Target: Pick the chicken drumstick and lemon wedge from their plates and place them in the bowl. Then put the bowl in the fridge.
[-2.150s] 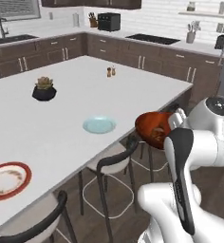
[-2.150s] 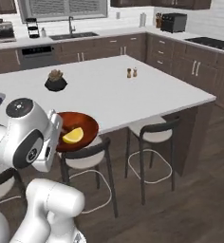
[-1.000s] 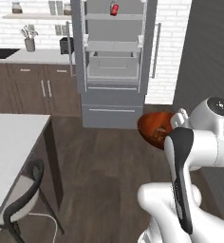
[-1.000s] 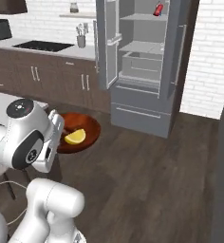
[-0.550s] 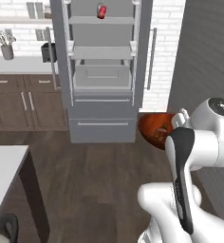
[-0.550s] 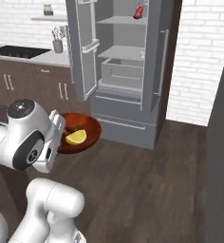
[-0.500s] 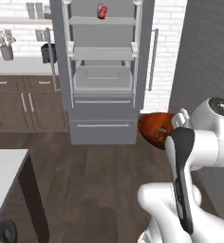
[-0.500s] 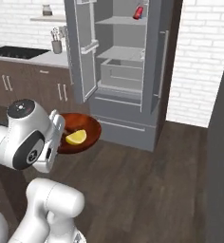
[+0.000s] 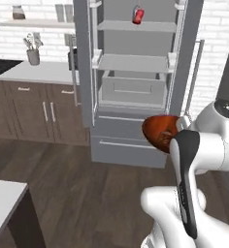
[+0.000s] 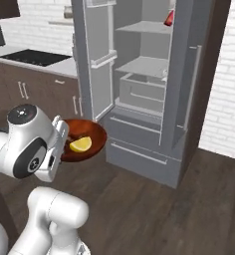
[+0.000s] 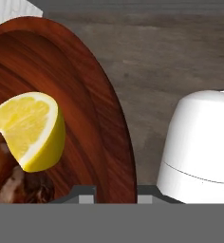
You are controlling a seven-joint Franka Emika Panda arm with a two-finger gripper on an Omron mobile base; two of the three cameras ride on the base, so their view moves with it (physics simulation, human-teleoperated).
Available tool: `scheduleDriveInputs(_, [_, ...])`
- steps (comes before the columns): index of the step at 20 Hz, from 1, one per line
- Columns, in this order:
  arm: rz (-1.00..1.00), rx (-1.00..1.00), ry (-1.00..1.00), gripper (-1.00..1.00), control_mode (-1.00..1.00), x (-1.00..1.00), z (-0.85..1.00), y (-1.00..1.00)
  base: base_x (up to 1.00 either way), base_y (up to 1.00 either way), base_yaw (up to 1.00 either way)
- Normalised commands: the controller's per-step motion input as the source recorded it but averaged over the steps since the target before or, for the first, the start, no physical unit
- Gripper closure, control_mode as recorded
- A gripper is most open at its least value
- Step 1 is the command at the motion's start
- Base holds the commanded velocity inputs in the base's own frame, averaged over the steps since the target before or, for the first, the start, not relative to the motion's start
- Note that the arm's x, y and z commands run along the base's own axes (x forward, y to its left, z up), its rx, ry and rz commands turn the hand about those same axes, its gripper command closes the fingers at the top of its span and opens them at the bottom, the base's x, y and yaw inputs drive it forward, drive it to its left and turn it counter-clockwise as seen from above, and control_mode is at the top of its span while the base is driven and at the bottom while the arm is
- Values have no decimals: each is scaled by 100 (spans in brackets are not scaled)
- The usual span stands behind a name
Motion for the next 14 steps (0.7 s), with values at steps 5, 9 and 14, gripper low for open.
scheduleDriveInputs(5, [0, 0, 0, 100, 100, 0, 0, 0, 100, 1, 15])
scheduleDriveInputs(9, [0, 0, 0, 100, 100, 0, 0, 0, 100, 14, 0])
scheduleDriveInputs(14, [0, 0, 0, 100, 100, 0, 0, 0, 100, 11, 0])
